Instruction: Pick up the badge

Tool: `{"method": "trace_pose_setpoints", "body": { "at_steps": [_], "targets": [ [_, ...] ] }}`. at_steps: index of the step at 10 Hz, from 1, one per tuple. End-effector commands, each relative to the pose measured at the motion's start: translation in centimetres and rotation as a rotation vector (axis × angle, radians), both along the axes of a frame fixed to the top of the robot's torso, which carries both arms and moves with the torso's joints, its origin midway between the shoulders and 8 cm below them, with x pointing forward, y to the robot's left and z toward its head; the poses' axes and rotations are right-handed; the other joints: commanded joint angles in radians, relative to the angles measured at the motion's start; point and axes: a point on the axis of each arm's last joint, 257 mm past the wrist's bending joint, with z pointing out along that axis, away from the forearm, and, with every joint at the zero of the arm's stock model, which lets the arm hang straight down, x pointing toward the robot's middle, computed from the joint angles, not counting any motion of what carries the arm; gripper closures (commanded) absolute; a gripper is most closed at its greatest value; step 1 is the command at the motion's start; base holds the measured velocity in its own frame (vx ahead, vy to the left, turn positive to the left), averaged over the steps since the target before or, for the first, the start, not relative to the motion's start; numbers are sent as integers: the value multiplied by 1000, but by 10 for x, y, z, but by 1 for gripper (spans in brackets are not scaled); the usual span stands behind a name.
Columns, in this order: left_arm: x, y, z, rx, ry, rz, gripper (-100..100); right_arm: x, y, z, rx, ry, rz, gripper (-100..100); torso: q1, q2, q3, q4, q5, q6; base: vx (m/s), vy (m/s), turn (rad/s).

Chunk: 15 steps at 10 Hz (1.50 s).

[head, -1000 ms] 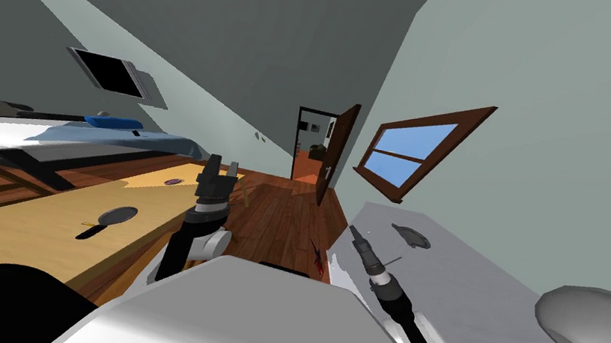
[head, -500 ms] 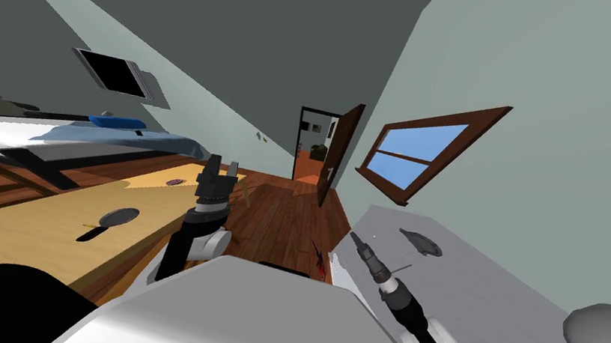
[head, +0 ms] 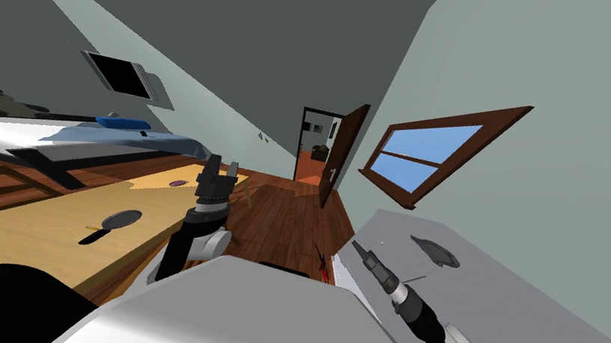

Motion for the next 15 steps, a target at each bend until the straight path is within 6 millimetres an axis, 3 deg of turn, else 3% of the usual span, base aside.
{"method": "trace_pose_setpoints", "body": {
  "at_steps": [1,2,3,5,8,10,11,13,14,15],
  "targets": [
    [0,0,0,0,0,0,0,-3,-8,-7,-50,23,26,-100,0,0,0,0,0,0,40,61,14],
    [0,0,0,0,0,0,0,-3,-8,-7,-57,25,32,-100,0,0,0,0,0,0,15,29,-10],
    [0,0,0,0,0,0,0,-11,-24,-21,-114,64,44,-100,-1,1,1,0,0,0,40,45,44],
    [0,0,0,0,0,0,0,-11,-26,-20,-142,71,66,-100,-1,0,0,0,0,0,32,38,9],
    [0,0,0,0,0,0,0,-29,-60,-42,-274,152,112,-100,0,0,0,0,0,0,46,60,38],
    [0,0,0,0,0,0,0,-28,-65,-40,-312,164,137,-100,0,0,0,0,0,0,29,40,4],
    [0,0,0,0,0,0,0,-37,-84,-49,-365,202,147,-100,-2,1,1,0,0,0,38,29,47],
    [0,0,0,0,0,0,0,-35,-87,-46,-397,210,173,-100,-1,0,0,0,0,0,29,27,10],
    [0,0,0,0,0,0,0,-44,-107,-53,-454,249,187,-100,-2,1,1,0,-1,0,28,33,62],
    [0,0,0,0,0,0,0,-42,-109,-50,-478,254,206,-100,-2,1,1,0,0,0,29,37,-5]
  ]
}}
